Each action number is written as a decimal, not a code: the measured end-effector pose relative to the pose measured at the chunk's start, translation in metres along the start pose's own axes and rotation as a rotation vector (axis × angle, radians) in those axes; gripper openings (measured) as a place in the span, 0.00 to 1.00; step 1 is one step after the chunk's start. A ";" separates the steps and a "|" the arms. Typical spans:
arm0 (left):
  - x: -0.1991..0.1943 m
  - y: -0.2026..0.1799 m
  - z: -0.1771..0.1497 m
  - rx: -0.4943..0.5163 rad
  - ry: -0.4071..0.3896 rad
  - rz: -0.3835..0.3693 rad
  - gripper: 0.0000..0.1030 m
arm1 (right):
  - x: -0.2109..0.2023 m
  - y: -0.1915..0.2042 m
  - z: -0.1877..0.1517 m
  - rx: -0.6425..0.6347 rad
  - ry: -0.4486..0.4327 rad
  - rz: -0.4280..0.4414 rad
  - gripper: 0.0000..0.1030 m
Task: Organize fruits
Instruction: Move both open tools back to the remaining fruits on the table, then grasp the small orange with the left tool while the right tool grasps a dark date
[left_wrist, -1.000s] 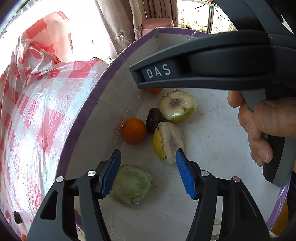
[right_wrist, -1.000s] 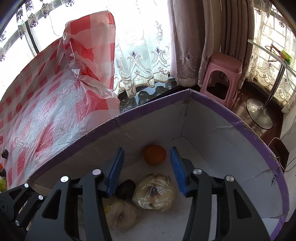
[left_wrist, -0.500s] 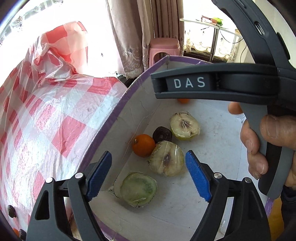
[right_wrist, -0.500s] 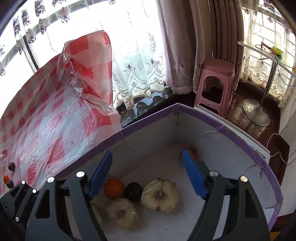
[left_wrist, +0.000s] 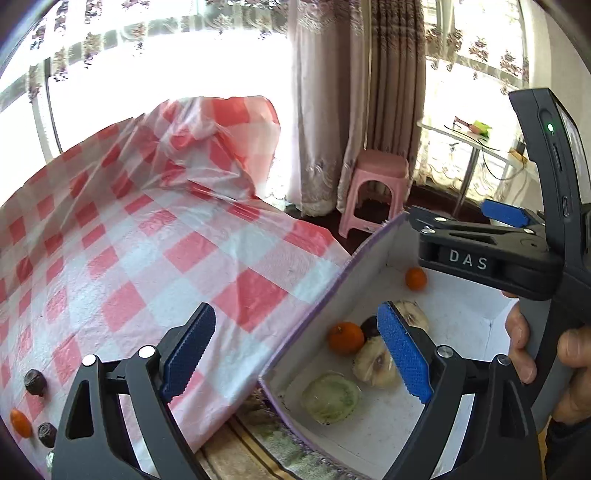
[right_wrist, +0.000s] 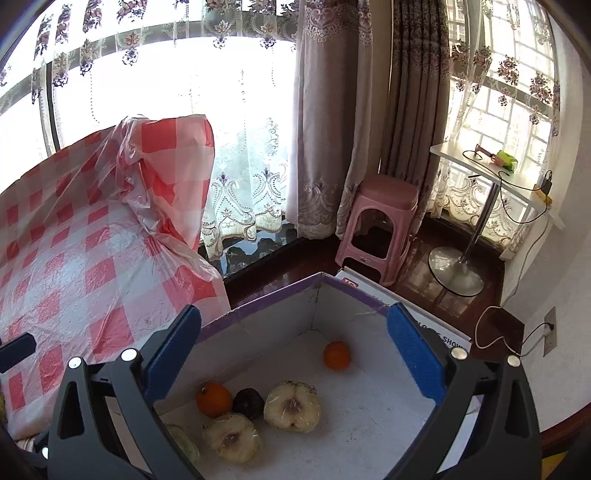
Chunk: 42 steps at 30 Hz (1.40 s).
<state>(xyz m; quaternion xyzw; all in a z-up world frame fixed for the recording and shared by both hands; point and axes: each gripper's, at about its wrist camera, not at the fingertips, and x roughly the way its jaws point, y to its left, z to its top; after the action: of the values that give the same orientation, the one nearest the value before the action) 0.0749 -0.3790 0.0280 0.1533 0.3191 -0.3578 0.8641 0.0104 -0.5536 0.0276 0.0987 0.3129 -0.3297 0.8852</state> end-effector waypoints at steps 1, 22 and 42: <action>-0.006 0.004 0.001 -0.009 -0.014 0.032 0.84 | -0.005 0.003 0.002 -0.006 -0.016 -0.019 0.98; -0.114 0.158 -0.031 -0.274 -0.260 0.261 0.84 | -0.061 0.120 -0.004 -0.099 -0.035 0.423 0.98; -0.155 0.291 -0.118 -0.551 -0.213 0.470 0.80 | -0.085 0.221 -0.042 -0.199 0.052 0.637 0.98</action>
<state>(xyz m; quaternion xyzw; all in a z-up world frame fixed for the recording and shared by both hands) 0.1479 -0.0374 0.0527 -0.0542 0.2678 -0.0645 0.9598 0.0830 -0.3251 0.0403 0.1131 0.3194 -0.0019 0.9408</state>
